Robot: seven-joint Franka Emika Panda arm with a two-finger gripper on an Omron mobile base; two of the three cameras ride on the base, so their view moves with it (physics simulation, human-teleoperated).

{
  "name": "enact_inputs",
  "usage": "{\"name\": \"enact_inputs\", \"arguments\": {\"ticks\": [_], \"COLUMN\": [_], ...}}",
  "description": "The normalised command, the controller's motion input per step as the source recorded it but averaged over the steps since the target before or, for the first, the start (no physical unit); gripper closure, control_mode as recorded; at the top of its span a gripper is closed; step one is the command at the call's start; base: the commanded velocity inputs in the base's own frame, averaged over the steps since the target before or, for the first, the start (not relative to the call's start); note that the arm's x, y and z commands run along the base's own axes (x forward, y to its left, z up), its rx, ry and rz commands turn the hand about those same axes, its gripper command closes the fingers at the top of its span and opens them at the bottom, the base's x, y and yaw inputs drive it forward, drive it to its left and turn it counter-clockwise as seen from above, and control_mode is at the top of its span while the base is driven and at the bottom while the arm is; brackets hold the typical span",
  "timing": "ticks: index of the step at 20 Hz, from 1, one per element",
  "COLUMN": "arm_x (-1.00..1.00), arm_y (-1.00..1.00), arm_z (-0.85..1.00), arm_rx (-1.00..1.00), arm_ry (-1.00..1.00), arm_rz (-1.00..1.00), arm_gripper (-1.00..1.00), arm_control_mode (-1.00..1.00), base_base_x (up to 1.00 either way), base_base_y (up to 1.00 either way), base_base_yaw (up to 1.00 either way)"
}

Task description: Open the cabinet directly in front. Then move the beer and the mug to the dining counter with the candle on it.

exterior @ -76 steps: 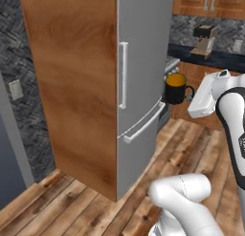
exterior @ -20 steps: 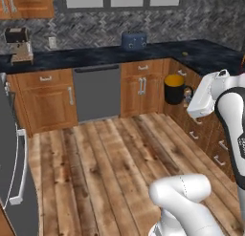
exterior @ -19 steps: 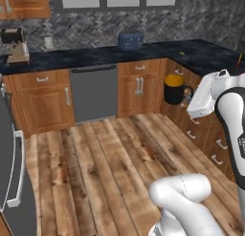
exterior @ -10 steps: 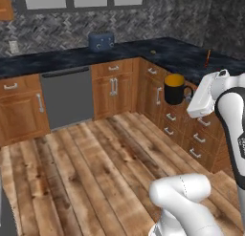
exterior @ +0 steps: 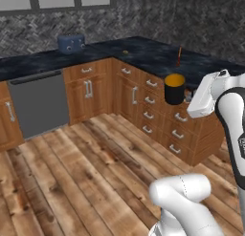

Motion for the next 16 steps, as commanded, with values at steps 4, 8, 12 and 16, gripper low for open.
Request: {"name": "enact_inputs", "arguments": {"ticks": [4, 8, 12, 16], "arm_x": [0.0, 0.0, 0.0, 0.0], "arm_y": [0.0, 0.0, 0.0, 0.0], "arm_z": [0.0, 0.0, 0.0, 0.0], "arm_rx": [0.0, 0.0, 0.0, 0.0], "arm_ry": [0.0, 0.0, 0.0, 0.0], "arm_rz": [0.0, 0.0, 0.0, 0.0], "arm_gripper": [1.0, 1.0, 1.0, 1.0], "arm_control_mode": [1.0, 1.0, 1.0, 1.0], "base_base_x": [0.07, 0.07, 0.11, 0.21], "base_base_y": [0.17, 0.2, 0.27, 0.26], "base_base_yaw": [-0.31, -0.32, -0.32, -0.25]}}
